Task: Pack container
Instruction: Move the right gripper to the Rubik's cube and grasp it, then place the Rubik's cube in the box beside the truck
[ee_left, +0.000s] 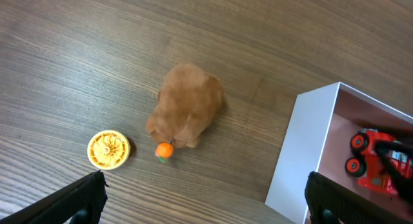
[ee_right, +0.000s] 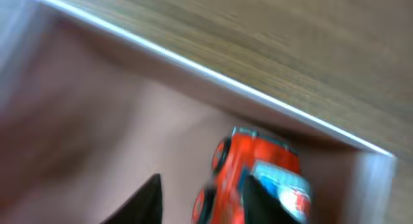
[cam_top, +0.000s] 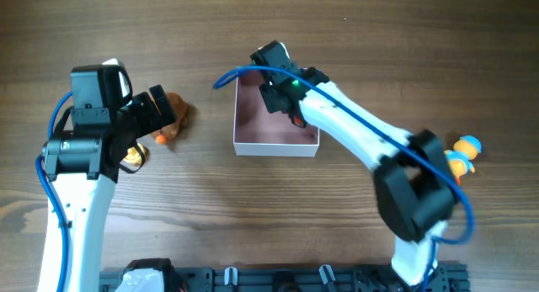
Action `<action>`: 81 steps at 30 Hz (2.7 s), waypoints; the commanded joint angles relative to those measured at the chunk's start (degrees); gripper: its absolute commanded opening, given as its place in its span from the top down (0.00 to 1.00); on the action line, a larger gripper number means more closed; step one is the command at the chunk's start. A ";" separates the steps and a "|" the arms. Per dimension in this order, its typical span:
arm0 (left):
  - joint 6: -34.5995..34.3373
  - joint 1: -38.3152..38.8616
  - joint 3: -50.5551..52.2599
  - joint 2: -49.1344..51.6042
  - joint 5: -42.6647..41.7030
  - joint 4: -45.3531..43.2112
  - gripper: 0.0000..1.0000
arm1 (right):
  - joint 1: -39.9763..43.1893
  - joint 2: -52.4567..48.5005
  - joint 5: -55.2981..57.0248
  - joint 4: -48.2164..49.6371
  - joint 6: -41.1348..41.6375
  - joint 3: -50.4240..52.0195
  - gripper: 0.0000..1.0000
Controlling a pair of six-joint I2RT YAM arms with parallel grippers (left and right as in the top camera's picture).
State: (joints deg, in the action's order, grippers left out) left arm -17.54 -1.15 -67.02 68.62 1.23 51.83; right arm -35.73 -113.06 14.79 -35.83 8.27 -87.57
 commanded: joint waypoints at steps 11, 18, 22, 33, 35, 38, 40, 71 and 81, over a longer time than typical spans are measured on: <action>-0.94 -0.26 -0.48 -0.26 0.35 0.37 0.00 | 35.71 27.98 -7.69 -32.70 21.68 7.87 0.00; -0.94 -0.26 -0.48 -0.26 0.37 1.40 0.00 | 44.94 27.06 -10.19 -14.47 18.67 30.05 0.00; -0.94 -0.26 -0.48 -0.26 0.35 1.46 0.00 | 45.92 23.26 -10.19 -8.61 17.16 33.70 0.00; -0.94 -0.26 -0.48 -0.26 0.35 1.42 0.00 | 45.88 11.37 -12.33 -4.68 14.23 33.86 0.15; -0.94 -0.26 -0.48 -0.26 0.35 1.40 0.00 | 45.88 11.37 -12.37 -4.72 14.23 33.86 0.25; -0.94 -0.26 -0.48 -0.26 0.35 1.42 0.00 | 45.88 11.37 -12.35 -5.25 14.23 33.86 0.29; -0.94 -0.26 -0.48 -0.26 0.35 1.40 0.00 | 45.88 11.37 -12.35 -5.29 14.25 33.86 0.36; -0.96 -2.36 -0.48 -0.26 0.33 1.66 0.00 | 0.90 -0.81 -10.38 -0.28 20.20 -0.61 0.92; -0.96 -2.36 -0.48 -0.26 0.35 1.84 0.00 | 2.38 -1.95 -13.44 1.25 17.73 -0.59 0.65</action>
State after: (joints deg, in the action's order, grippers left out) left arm -17.54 -3.09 -67.02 68.64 1.23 53.60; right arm -33.21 -113.43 3.18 -34.98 27.55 -86.52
